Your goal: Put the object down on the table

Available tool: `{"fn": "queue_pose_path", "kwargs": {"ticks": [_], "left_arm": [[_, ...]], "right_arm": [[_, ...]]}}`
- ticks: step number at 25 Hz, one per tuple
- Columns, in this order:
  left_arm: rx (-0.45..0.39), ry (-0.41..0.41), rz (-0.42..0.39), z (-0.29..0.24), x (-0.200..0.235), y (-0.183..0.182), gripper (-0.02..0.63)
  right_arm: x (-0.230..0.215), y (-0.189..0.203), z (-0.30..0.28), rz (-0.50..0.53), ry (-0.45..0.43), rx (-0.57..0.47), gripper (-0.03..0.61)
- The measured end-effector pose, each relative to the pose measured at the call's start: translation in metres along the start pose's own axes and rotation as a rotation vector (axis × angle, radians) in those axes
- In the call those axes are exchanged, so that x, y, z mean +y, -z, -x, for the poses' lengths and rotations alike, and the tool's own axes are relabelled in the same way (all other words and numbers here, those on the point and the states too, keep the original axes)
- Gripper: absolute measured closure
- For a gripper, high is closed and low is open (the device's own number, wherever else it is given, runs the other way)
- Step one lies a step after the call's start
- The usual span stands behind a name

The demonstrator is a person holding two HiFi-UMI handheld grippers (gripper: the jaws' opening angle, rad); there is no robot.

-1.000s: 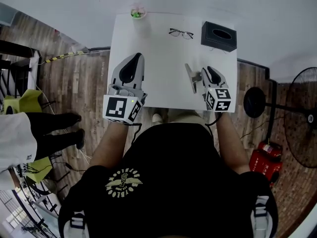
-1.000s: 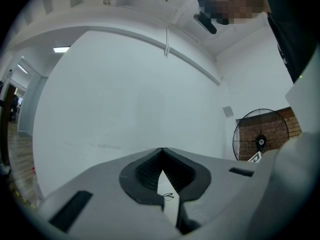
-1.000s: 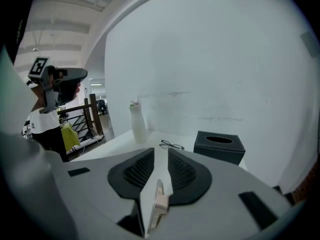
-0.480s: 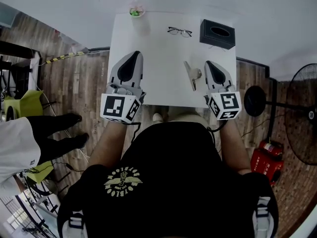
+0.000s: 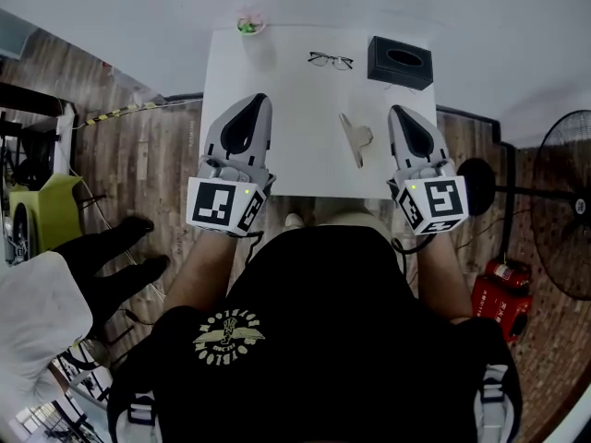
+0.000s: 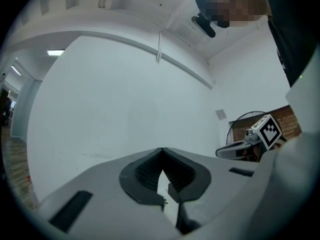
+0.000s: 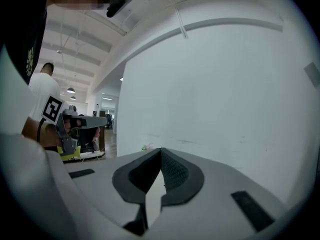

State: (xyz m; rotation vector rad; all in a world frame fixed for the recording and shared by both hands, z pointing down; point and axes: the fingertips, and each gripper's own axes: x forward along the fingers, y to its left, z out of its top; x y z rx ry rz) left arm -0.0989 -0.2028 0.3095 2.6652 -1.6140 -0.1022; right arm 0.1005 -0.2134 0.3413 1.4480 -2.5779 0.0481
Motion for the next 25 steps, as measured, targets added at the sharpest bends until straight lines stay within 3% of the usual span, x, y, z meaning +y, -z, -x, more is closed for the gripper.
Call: {"fn": "queue_pose_path", "kwargs": {"ticks": [25], "left_arm": [[0.029, -0.016, 0.004, 0.003, -0.009, 0.012, 0.607]], "right_arm": [[-0.003, 0.009, 0.013, -0.022, 0.015, 0.03, 0.578]]}}
